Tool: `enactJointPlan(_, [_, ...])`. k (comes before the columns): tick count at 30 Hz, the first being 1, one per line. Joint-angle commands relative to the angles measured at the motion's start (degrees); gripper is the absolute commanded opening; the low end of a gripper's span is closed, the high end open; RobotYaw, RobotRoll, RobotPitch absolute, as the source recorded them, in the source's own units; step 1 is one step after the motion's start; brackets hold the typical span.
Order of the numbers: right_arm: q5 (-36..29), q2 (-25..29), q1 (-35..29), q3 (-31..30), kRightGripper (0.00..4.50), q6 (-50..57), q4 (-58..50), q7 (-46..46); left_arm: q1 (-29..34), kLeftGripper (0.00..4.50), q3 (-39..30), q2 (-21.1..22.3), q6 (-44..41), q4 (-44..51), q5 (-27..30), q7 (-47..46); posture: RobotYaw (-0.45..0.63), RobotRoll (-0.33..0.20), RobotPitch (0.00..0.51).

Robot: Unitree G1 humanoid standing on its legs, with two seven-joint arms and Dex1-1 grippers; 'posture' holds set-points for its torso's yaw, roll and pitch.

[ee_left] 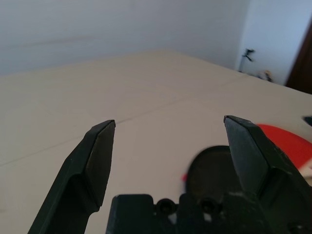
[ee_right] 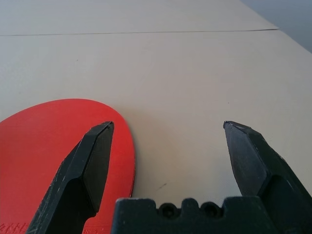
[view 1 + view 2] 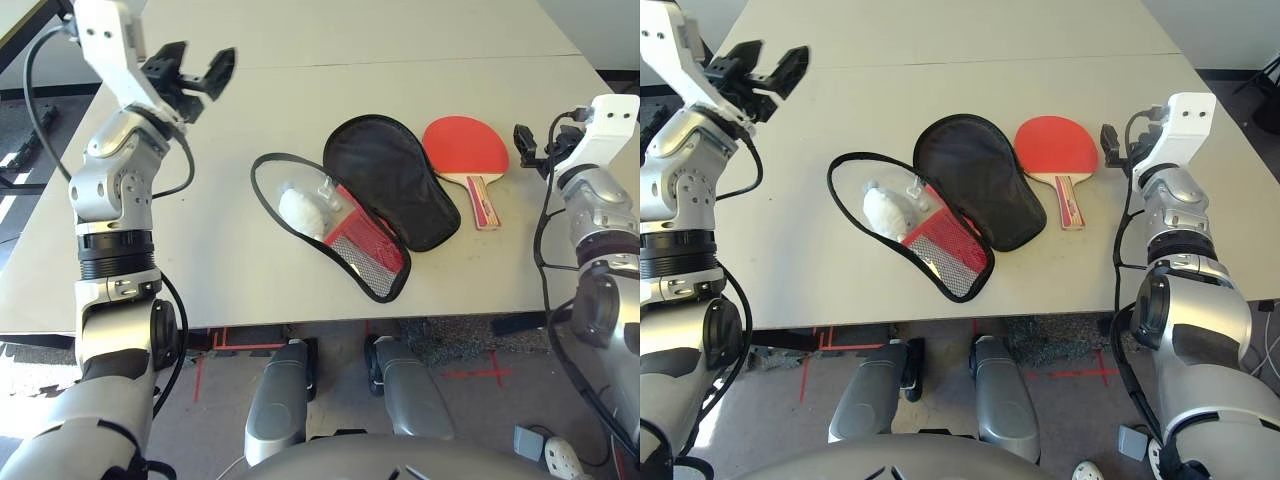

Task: Store the ping-pong paddle in its case and zip it.

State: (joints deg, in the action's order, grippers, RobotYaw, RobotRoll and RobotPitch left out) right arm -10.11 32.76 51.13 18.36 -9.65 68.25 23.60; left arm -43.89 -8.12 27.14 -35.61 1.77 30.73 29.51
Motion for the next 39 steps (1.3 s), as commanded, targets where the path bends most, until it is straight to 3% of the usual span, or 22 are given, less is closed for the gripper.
enactJointPlan(1, [-0.46,-0.56,0.25,-0.21,4.48,1.91,-0.95,1.24,2.52,4.50,4.48,-0.04,-5.97,6.06,2.89,3.59,0.04,0.000,0.181])
enactJointPlan(9, [-1.23,-0.81,-0.37,-1.95,4.48,15.91,-12.61,3.80,4.92,4.50,10.35,-1.00,-9.68,9.93,2.89,6.50,0.01,0.000,0.194])
enactJointPlan(13, [3.91,0.50,-2.73,-7.86,4.48,33.73,-27.67,-1.06,5.19,4.50,11.32,-1.66,-9.12,9.29,2.19,6.94,-0.01,0.000,0.193])
enactJointPlan(17, [0.13,0.69,-4.68,-7.42,4.48,51.54,-41.92,-0.62,5.27,4.50,12.11,-2.27,-8.20,8.47,1.26,7.19,-0.03,0.000,0.189])
enactJointPlan(24, [-0.63,2.74,1.41,-9.35,4.48,81.98,-48.16,-2.45,5.25,4.50,13.50,-3.45,-7.24,7.53,-0.20,7.97,-0.04,0.000,0.185])
enactJointPlan(30, [-1.75,3.32,4.07,-13.19,4.48,92.07,-49.36,-1.07,5.35,4.50,14.01,-4.01,-7.01,7.63,-0.82,8.18,-0.04,0.000,0.187])
enactJointPlan(39, [-2.12,0.73,3.13,-17.15,4.48,96.43,-51.84,-2.01,5.88,4.50,14.19,-4.58,-6.56,8.07,-1.62,8.15,-0.02,0.000,0.190])
